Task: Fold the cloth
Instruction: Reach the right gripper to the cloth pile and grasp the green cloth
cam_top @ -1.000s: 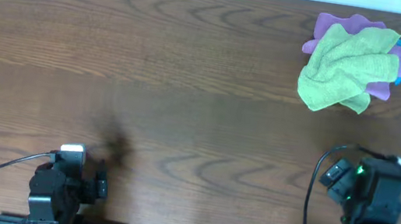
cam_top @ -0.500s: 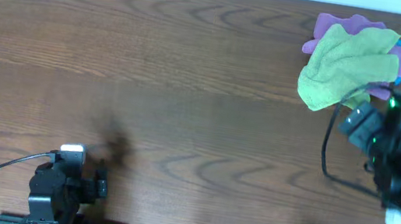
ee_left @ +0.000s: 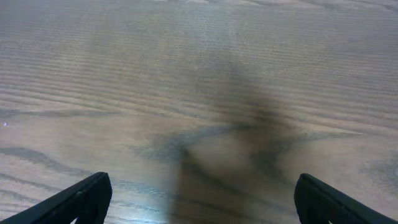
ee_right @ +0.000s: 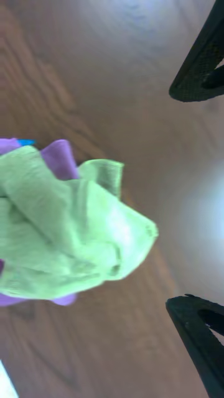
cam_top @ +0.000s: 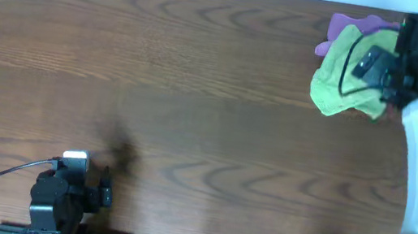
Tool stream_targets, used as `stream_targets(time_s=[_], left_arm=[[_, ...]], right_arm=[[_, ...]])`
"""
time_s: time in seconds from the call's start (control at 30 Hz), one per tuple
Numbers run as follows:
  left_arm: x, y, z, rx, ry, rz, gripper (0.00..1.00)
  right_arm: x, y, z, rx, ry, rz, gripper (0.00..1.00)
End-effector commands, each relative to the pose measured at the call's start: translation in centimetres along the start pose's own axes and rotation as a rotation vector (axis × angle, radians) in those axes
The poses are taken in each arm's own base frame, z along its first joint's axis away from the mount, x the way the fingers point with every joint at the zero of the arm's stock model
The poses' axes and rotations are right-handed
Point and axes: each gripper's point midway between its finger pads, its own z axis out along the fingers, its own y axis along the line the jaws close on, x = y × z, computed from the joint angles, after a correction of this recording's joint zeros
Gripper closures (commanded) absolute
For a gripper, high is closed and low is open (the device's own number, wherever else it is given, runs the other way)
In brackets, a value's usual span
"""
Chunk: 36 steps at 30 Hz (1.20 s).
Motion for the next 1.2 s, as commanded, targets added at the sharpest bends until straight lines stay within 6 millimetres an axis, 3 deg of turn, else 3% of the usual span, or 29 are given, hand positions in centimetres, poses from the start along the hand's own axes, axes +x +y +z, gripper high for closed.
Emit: stream_targets(time_s=[0.0, 0.17, 0.4, 0.6, 0.83, 1.0, 1.17], left_arm=[[1.7, 0.2, 0.2, -0.014, 0.060, 0.012, 0.05], [1.7, 0.2, 0.2, -0.014, 0.060, 0.012, 0.05], [1.7, 0.2, 0.2, -0.014, 0.061, 0.012, 0.05], [1.7, 0.2, 0.2, -0.014, 0.061, 0.012, 0.05], [1.7, 0.2, 0.2, -0.014, 0.061, 0.012, 0.05], [1.7, 0.2, 0.2, -0.014, 0.060, 0.012, 0.05], [1.7, 0.2, 0.2, -0.014, 0.061, 0.012, 0.05]], right_arm=[[-1.9, 0.3, 1.8, 0.001, -0.024, -0.065, 0.01], [-4.2, 2.2, 4.9, -0.014, -0.102, -0.313, 0.01], [-5.3, 3.6, 7.8, -0.035, -0.144, -0.302, 0.01], [-5.8, 4.1, 11.5, -0.045, -0.155, -0.275, 0.01], [-4.3, 4.1, 16.6, -0.108, -0.079, -0.190, 0.01], [-2.7, 4.3, 18.9, -0.136, -0.022, -0.171, 0.01], [-1.5, 5.2, 19.9, -0.182, 0.016, -0.176, 0.17]])
